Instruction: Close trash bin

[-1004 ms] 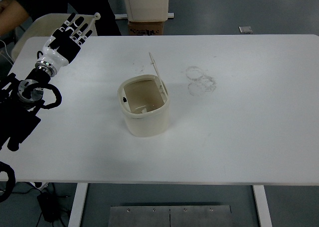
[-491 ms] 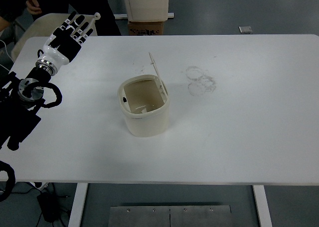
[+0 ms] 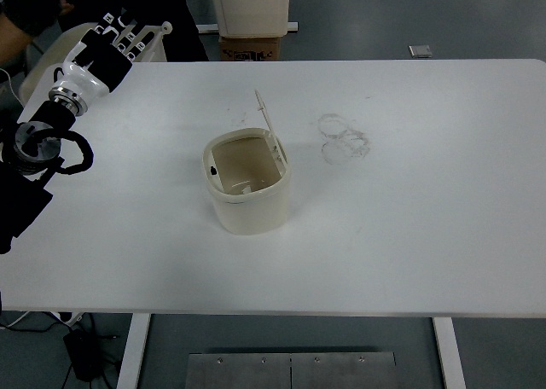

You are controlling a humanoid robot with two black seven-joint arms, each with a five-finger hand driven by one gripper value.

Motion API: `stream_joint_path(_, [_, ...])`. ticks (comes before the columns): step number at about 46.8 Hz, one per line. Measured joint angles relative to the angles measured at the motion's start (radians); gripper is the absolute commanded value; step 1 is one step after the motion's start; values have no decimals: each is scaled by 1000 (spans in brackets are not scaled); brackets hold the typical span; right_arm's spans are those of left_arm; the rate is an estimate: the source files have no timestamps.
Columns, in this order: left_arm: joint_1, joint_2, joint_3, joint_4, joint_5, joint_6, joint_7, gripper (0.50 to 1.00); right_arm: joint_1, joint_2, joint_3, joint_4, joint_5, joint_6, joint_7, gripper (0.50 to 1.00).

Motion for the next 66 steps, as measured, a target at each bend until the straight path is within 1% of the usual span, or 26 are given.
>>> stream_joint_path(9, [2, 74, 3, -135, 24, 19, 1, 1000, 1, 0, 0, 0, 0, 0, 0, 993])
stream_joint_path(18, [-18, 134, 8, -243, 102, 69, 5, 1000, 0, 0, 0, 0, 0, 0, -1, 993])
stream_joint_path(27, [-52, 200, 30, -357, 206, 66, 33, 1000, 0, 0, 0, 0, 0, 0, 0, 993])
stream_joint_path(34, [-118, 218, 89, -427, 278, 61, 73, 1000, 0, 0, 0, 0, 0, 0, 0, 993])
stream_joint_path(39, [-187, 247, 163, -456, 326, 40, 95, 1000, 1, 0, 0, 0, 0, 0, 0, 993])
stream_joint_path(45, [-265, 253, 225, -471, 362, 34, 98, 1000, 1, 0, 0, 0, 0, 0, 0, 993])
stream_joint_path(49, [-325, 252, 265, -473, 392, 17, 98, 1000, 1, 0, 0, 0, 0, 0, 0, 993])
stream_joint_path(56, [-423, 242, 339, -485, 463, 4, 98, 1000, 0, 0, 0, 0, 0, 0, -1, 993])
stream_joint_path(60, [-469, 231, 397, -510, 523, -27, 102, 1000, 0, 0, 0, 0, 0, 0, -1, 993])
stream_joint_path(66, [-525, 219, 476, -541, 606, -84, 147, 1000, 0, 0, 0, 0, 0, 0, -1, 993])
